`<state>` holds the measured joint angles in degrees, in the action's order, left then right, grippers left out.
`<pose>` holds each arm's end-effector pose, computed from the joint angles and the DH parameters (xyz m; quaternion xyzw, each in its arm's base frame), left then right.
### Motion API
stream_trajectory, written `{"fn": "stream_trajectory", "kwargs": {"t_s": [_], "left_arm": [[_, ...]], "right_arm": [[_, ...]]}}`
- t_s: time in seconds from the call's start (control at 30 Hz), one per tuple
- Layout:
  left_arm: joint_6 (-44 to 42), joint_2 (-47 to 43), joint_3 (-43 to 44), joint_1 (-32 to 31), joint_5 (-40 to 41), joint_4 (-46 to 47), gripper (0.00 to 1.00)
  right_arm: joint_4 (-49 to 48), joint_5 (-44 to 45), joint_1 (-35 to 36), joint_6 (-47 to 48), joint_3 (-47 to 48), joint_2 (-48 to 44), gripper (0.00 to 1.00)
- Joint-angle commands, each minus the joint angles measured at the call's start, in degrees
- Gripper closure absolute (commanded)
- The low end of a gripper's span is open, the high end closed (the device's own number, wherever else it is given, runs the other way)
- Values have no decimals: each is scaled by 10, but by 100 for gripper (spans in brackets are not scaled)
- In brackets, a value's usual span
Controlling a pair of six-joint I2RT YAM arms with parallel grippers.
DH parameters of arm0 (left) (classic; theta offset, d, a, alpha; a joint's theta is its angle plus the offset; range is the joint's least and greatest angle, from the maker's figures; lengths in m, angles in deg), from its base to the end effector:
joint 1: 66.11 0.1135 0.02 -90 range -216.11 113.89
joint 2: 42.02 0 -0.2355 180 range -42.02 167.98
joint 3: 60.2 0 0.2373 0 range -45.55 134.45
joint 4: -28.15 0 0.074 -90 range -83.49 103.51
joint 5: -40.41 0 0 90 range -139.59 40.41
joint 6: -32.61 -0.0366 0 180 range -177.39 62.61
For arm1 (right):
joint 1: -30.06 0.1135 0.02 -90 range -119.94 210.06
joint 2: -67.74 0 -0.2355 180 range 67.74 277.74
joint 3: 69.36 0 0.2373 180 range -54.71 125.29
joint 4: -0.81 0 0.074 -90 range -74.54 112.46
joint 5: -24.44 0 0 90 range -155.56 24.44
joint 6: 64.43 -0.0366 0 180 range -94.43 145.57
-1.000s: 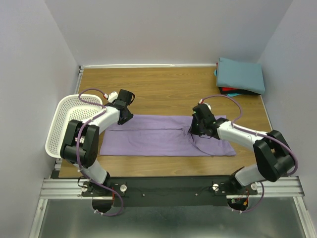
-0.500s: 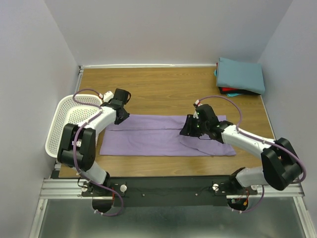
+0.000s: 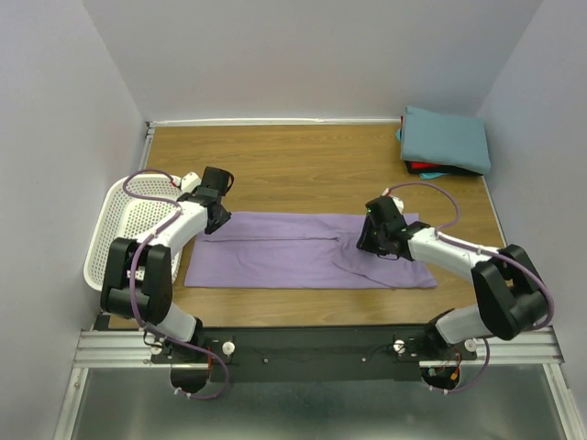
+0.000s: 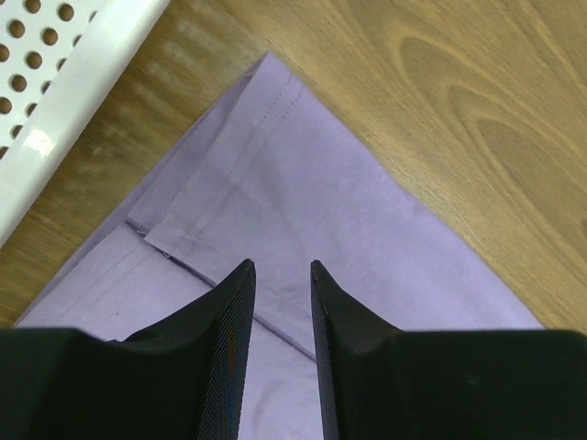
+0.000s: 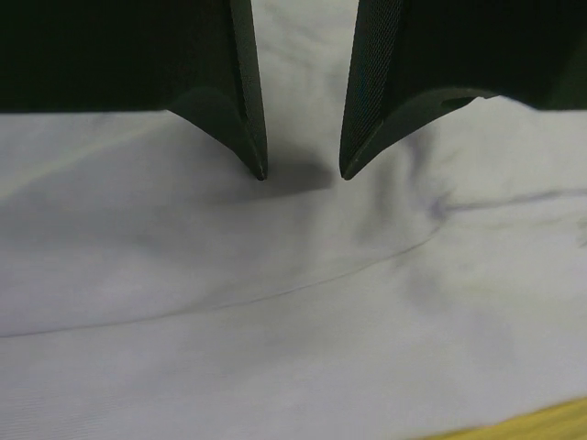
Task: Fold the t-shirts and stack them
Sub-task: Fold the tshirt
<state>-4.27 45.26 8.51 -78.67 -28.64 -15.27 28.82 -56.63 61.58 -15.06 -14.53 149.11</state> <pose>0.2806 -0.0491 0.1777 -0.3720 0.8797 0.0192 0.2956 0.2253 0.1315 0.1506 0.0990 0.9448 0.1188 0.2890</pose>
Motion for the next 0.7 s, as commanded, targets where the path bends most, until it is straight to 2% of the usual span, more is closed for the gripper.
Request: {"fn": "stream_trajectory", "kwargs": {"t_s": [0.0, 0.23, 0.4, 0.67], "left_arm": [[-5, -20, -9, -2, 5, 7, 62], [-12, -16, -7, -2, -9, 21, 62], [-14, -7, -1, -3, -22, 22, 62], [44, -12, -18, -52, -4, -7, 62]], "right_arm": [[19, 34, -73, -17, -20, 41, 56], [11, 11, -182, 9, -13, 54, 57], [11, -23, -188, 28, 11, 47, 57], [10, -79, -184, 63, 23, -12, 56]]}}
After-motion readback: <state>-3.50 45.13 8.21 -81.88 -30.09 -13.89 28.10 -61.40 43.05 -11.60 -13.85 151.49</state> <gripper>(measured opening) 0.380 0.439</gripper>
